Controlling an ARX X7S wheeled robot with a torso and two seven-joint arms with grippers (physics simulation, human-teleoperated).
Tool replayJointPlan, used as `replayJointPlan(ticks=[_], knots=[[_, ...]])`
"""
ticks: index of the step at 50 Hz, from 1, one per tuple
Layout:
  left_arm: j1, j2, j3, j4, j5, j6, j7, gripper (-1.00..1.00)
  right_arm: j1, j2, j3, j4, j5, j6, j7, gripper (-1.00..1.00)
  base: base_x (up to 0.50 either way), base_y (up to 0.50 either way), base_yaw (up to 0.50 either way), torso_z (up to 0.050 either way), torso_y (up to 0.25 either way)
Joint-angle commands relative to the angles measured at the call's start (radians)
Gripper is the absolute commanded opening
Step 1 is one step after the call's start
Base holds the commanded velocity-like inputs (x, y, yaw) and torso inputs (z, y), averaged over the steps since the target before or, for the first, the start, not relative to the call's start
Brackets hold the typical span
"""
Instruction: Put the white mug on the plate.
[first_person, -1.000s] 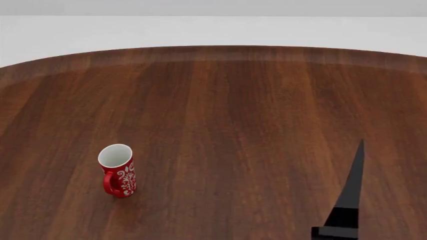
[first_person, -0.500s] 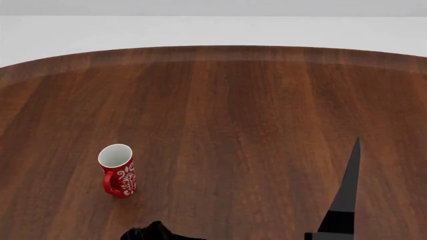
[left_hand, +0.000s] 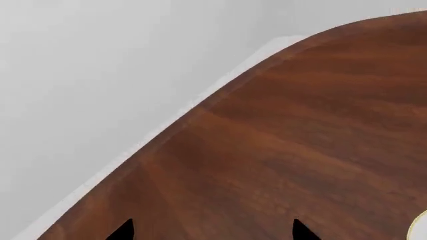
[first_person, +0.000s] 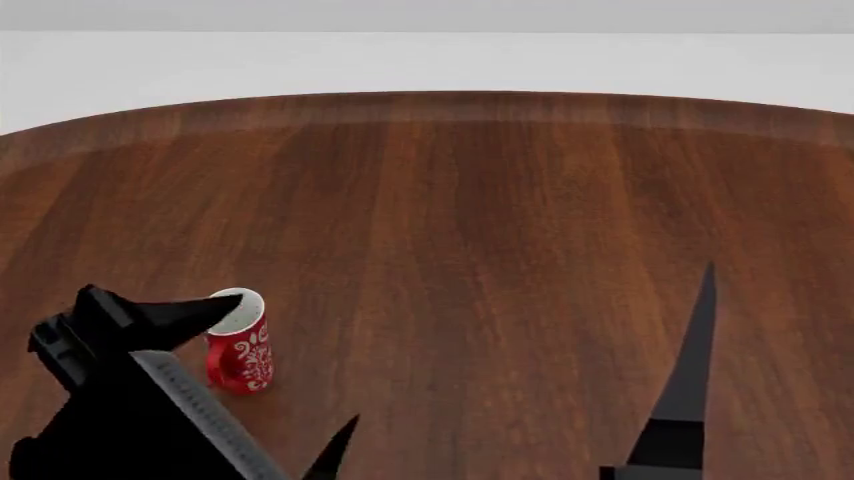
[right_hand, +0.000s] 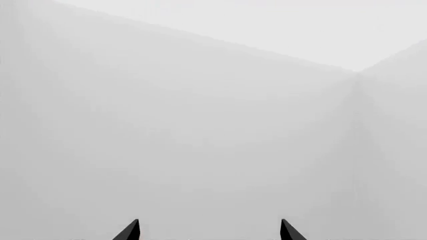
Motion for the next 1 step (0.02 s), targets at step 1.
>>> replayJointPlan(ticks=[1], knots=[[-0.029,-0.093,-0.121,0.038,-0.106,0.042,-0.079,1.0,0.026,-0.017,-0.021,0.013,0.013,0.01,-0.019,1.0,0.0,0.0,0.0,0.0,0.0]])
